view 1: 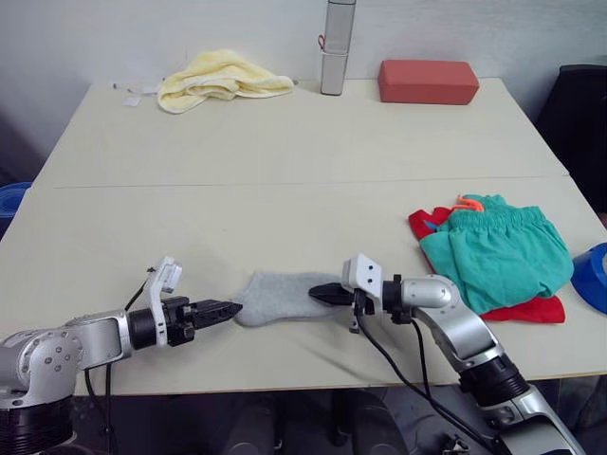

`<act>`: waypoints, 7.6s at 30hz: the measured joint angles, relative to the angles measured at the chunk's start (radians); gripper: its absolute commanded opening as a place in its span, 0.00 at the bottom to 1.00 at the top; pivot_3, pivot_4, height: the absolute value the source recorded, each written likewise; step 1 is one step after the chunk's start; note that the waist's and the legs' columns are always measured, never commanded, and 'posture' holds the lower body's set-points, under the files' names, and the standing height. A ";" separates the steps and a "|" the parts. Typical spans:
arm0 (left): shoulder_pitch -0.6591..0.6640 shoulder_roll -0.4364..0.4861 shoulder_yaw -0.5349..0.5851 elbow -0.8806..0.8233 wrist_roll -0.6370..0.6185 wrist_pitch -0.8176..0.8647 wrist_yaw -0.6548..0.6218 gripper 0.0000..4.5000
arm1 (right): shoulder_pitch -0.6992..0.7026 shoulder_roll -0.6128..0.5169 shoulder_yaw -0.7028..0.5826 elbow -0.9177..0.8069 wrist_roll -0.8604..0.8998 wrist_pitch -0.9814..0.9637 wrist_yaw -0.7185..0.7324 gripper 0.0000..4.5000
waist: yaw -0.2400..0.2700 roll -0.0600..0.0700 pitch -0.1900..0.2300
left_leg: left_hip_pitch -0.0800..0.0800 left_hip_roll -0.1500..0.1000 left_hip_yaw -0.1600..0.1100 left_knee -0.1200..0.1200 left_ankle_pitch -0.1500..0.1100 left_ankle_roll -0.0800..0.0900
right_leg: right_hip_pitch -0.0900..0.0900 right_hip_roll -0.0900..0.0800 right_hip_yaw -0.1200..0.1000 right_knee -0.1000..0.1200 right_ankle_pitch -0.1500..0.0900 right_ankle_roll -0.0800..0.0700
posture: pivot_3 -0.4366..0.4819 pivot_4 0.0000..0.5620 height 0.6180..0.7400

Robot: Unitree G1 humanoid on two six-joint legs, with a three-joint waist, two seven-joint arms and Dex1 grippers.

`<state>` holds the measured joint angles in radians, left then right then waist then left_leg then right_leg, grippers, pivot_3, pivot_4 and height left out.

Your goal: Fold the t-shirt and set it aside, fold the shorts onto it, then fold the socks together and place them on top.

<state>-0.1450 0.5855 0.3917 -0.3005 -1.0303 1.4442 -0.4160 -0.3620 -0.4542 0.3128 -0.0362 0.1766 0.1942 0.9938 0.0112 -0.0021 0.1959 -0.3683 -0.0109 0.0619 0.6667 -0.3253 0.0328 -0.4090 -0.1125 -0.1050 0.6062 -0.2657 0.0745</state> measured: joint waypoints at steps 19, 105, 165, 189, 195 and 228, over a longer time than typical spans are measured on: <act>-0.105 -0.177 -0.054 0.028 0.021 0.098 0.125 0.00 | 0.000 0.012 0.002 -0.002 0.001 0.021 -0.005 0.00 | 0.012 -0.001 -0.001 | -0.001 -0.001 0.000 0.001 0.001 -0.001 | 0.000 0.000 0.000 0.000 0.000 0.001 | 0.48 0.27 1.00; -0.348 -0.141 -0.634 0.169 0.483 -0.813 -0.559 0.99 | 0.466 -0.288 -0.444 -0.340 0.267 0.289 -0.038 0.00 | 0.016 -0.003 0.000 | -0.003 0.001 0.000 0.000 0.005 0.000 | -0.001 0.002 0.000 -0.004 0.000 0.000 | 0.48 0.27 1.00; -0.317 -0.227 -0.585 0.273 0.677 -1.010 -0.492 0.01 | 0.124 -0.105 -0.218 -0.273 0.339 0.202 -0.011 0.00 | 0.016 -0.004 0.000 | -0.003 0.001 0.001 0.002 0.004 0.000 | -0.001 0.002 -0.001 0.001 0.000 0.000 | 0.48 0.27 1.00; -0.151 -0.018 -0.368 0.071 0.418 -0.638 -0.473 0.99 | 0.144 -0.196 -0.363 -0.190 0.478 0.423 -0.011 0.00 | 0.012 -0.003 0.000 | -0.003 0.002 0.000 0.002 0.004 0.000 | -0.001 0.002 -0.001 0.000 0.000 0.000 | 0.48 0.27 1.00; -0.131 -0.011 -0.374 0.072 0.460 -0.783 -0.507 0.75 | 0.118 -0.210 -0.360 -0.183 0.474 0.426 0.006 0.00 | 0.015 -0.003 0.000 | -0.003 0.002 0.000 0.001 0.003 0.000 | -0.001 0.002 -0.001 -0.004 0.000 0.000 | 0.48 0.27 1.00; -0.214 -0.104 -0.601 0.232 0.707 -1.022 -0.495 0.00 | -0.283 -0.182 -0.408 0.282 0.904 1.411 -0.400 0.99 | 0.000 -0.004 0.000 | -0.003 0.002 0.002 0.001 0.002 0.002 | -0.003 0.001 0.000 0.001 0.000 -0.001 | 0.48 0.27 1.00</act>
<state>-0.3593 0.4820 -0.2090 -0.0685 -0.3229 0.4218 -0.9105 -0.6454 -0.6365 -0.0957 0.2460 1.0808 1.6050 0.5935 0.0116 -0.0058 0.1955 -0.3717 -0.0091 0.0636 0.6673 -0.3230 0.0350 -0.4117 -0.1116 -0.1055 0.6073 -0.2662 0.0739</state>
